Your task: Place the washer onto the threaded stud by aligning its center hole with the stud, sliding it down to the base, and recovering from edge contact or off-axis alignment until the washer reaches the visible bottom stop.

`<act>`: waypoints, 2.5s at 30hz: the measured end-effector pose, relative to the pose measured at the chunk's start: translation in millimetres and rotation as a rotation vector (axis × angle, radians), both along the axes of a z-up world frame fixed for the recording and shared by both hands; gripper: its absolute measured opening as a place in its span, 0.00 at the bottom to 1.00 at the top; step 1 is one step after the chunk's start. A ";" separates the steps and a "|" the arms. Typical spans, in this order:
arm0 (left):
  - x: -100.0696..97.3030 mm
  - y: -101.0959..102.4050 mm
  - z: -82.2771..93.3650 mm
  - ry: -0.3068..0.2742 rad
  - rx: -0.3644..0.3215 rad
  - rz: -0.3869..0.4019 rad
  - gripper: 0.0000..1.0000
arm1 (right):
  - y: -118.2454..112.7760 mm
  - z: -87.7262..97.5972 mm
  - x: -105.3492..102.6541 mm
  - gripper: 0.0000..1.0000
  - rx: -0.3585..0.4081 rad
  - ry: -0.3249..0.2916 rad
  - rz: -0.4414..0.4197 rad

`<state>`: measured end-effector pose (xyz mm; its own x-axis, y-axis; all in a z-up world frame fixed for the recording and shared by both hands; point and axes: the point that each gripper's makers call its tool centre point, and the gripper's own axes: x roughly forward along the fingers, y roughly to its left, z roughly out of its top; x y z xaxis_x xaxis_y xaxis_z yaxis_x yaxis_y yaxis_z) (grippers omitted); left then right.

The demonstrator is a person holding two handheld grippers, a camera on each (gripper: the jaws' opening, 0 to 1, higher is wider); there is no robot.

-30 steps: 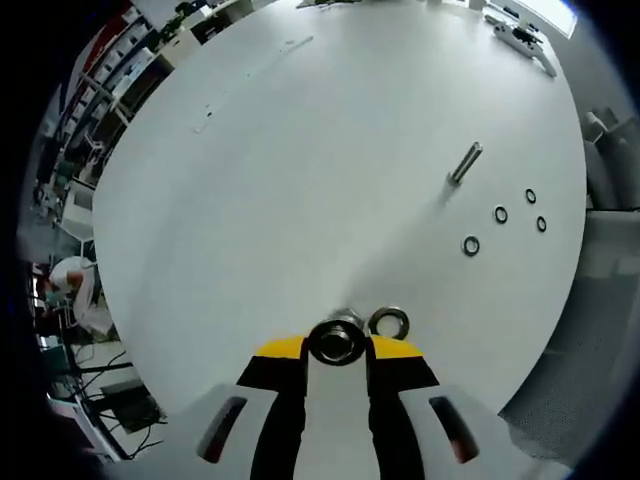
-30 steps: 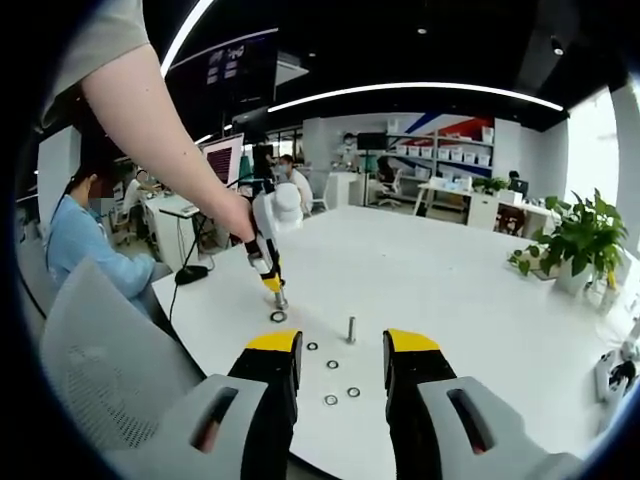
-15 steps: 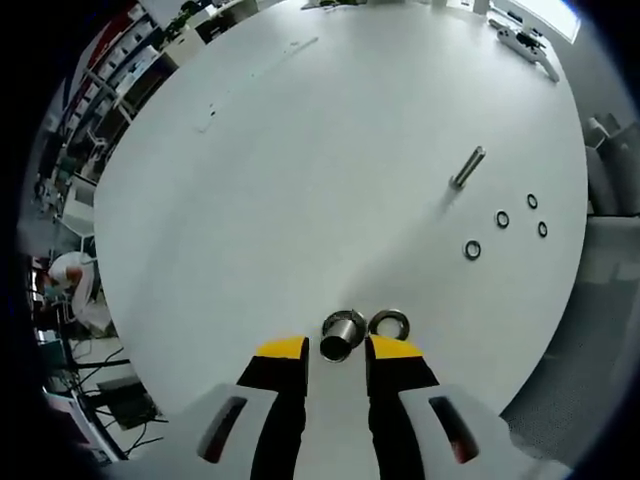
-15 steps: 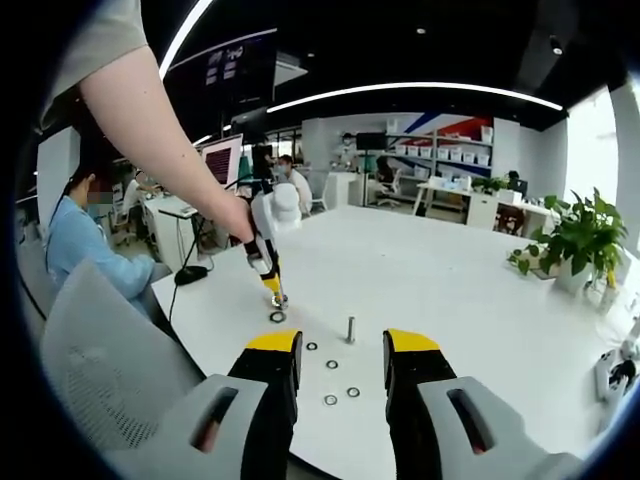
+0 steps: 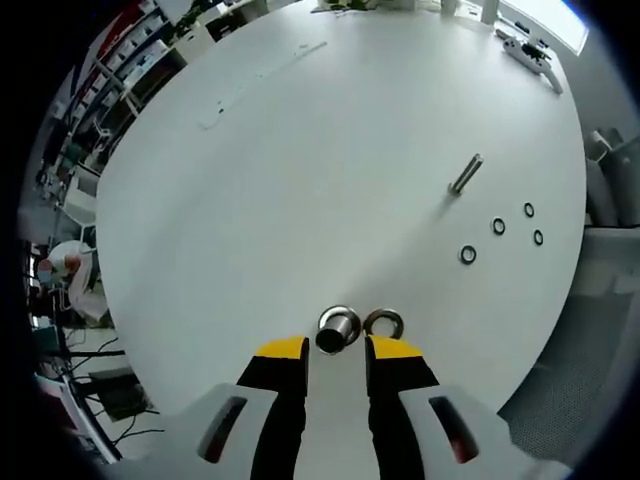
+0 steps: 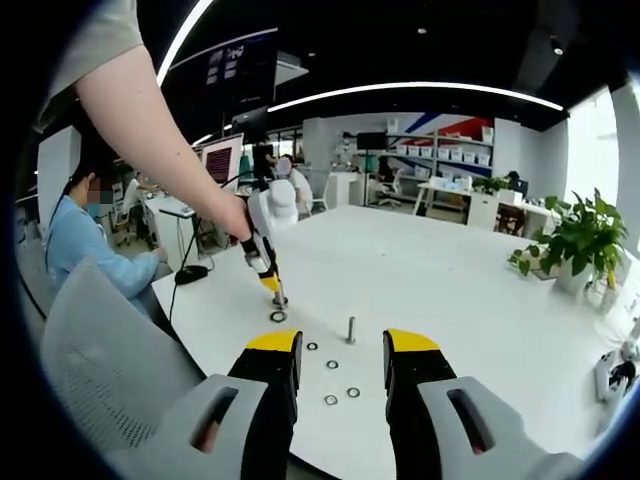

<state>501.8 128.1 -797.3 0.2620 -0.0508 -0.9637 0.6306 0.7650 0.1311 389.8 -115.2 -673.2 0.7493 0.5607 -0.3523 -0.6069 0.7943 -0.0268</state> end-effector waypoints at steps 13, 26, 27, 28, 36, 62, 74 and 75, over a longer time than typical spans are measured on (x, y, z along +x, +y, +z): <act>-9.8 -1.1 8.9 -0.031 -0.058 0.096 0.21 | 2.0 0.0 -1.3 0.35 -0.001 -0.003 0.011; -21.7 -1.5 2.0 -0.028 -0.085 0.150 0.22 | 3.6 0.1 -2.2 0.35 -0.003 -0.003 0.019; -22.6 -2.0 1.2 -0.024 -0.090 0.155 0.22 | 3.9 0.0 -2.0 0.35 -0.004 -0.003 0.020; -23.0 -1.7 0.6 -0.022 -0.092 0.161 0.22 | 4.1 -0.3 -2.0 0.35 -0.004 -0.001 0.021; -24.1 -0.7 -6.1 -0.021 -0.136 0.253 0.25 | 3.9 -0.9 -1.8 0.34 -0.004 0.000 0.022; -28.5 -13.5 -32.8 0.002 -0.218 0.517 0.27 | 3.5 -1.3 -1.9 0.34 -0.006 0.004 0.019; -25.3 -17.8 -43.2 0.018 -0.195 0.541 0.27 | 3.8 -1.6 -2.2 0.34 -0.005 0.005 0.022; -25.4 -18.1 -44.2 0.020 -0.193 0.542 0.27 | 3.8 -1.7 -2.0 0.34 -0.005 0.005 0.022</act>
